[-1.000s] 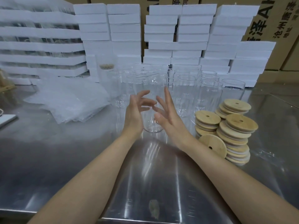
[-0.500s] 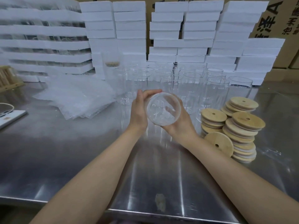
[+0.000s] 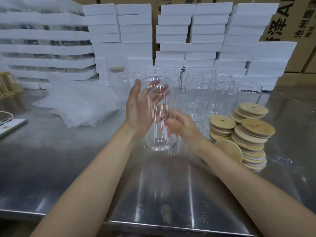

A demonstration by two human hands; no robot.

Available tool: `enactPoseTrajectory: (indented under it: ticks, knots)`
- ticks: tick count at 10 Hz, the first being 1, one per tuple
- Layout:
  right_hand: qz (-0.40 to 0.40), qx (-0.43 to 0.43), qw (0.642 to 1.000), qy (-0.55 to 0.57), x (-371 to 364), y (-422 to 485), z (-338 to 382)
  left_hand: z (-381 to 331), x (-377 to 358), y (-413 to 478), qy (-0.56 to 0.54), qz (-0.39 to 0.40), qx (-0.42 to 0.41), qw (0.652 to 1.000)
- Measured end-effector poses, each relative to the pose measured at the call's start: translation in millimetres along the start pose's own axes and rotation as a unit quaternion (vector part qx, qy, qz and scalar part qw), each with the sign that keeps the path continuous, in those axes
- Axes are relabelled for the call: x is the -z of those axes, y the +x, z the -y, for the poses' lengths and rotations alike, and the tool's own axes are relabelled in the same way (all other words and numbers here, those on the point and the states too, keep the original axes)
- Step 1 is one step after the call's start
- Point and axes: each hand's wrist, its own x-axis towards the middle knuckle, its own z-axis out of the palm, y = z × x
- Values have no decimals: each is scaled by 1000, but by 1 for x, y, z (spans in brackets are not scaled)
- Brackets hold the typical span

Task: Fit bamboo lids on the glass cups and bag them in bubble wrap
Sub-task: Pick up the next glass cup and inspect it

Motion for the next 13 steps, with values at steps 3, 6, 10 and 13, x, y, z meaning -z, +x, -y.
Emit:
enactPoseTrajectory:
  ticks: [3,6,10,13]
  knots:
    - [144,-198,873,421,-19,-4,12,13,4,-9,26,-87,169,981]
    - [114,-291,698,645,-8,1,18,40,20,4,53,-166,193,966]
    - [136,-230,871,412,-2,0,18,12,1,5,-26,-74,59,995]
    - [-111,-48,991,50,-4,3,6,14,17,12,150,-96,-41,983]
